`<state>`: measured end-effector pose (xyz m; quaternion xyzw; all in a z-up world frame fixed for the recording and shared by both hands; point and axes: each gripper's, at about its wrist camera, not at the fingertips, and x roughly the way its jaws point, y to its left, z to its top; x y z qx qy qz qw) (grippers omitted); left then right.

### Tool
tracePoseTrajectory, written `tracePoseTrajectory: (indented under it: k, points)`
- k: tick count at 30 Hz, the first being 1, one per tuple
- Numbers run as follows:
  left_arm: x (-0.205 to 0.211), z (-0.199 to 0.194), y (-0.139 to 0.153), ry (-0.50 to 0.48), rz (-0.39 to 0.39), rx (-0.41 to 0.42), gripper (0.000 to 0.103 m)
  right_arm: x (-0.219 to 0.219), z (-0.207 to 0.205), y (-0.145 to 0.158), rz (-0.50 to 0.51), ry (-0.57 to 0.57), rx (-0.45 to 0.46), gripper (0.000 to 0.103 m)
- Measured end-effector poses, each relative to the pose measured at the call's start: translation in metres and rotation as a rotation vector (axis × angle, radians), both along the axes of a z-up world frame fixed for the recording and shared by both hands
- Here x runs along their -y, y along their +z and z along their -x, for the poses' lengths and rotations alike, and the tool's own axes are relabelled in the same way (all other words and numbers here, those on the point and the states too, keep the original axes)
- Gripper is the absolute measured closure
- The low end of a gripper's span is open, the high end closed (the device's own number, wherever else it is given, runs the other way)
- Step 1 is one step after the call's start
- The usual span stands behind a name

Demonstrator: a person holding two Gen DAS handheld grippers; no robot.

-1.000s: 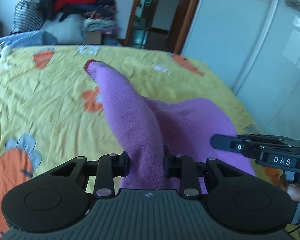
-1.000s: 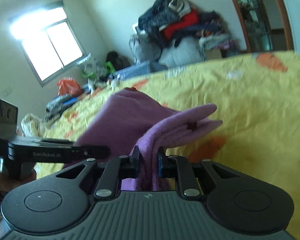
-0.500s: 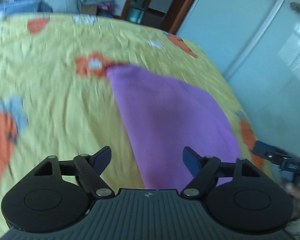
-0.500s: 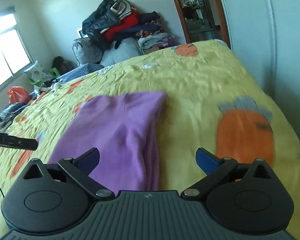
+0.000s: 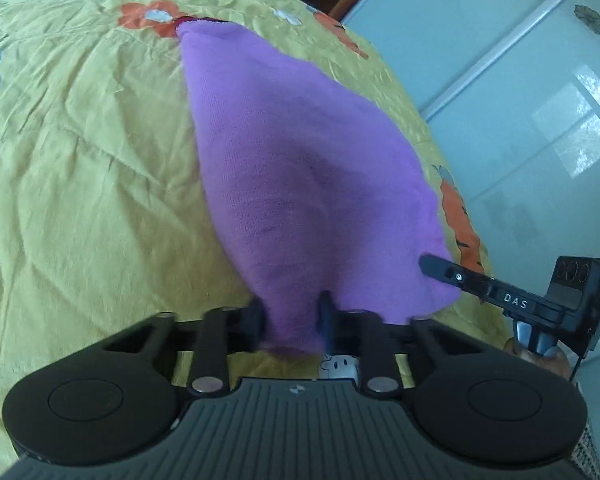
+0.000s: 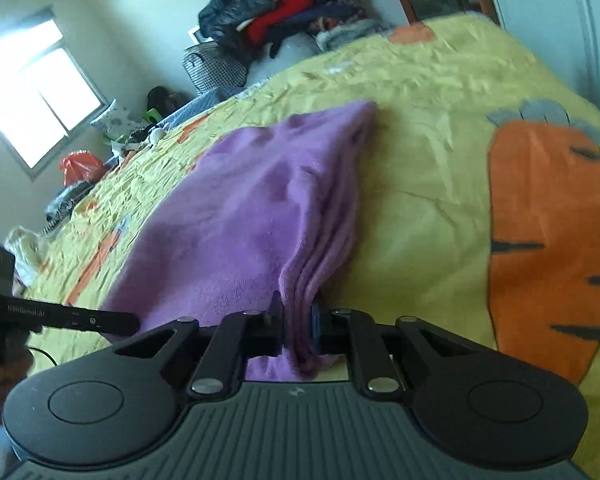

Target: Fold small clothes

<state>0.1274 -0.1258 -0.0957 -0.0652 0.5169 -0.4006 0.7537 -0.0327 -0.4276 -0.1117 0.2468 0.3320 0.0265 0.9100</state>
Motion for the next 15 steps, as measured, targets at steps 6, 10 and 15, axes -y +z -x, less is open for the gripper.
tracePoseTrajectory:
  k: [6, 10, 15]
  points:
    - [-0.015, 0.001, 0.034, -0.051, -0.032, 0.078, 0.086, -0.013, 0.027, 0.029, -0.055, -0.007, 0.12, 0.094]
    - [-0.027, 0.004, 0.027, -0.054, -0.074, 0.094, 0.086, -0.029, 0.036, 0.022, -0.021, -0.015, 0.085, 0.094]
    - [-0.045, 0.028, 0.015, -0.023, -0.142, 0.138, 0.055, -0.046, 0.048, 0.012, 0.176, -0.078, -0.002, 0.057]
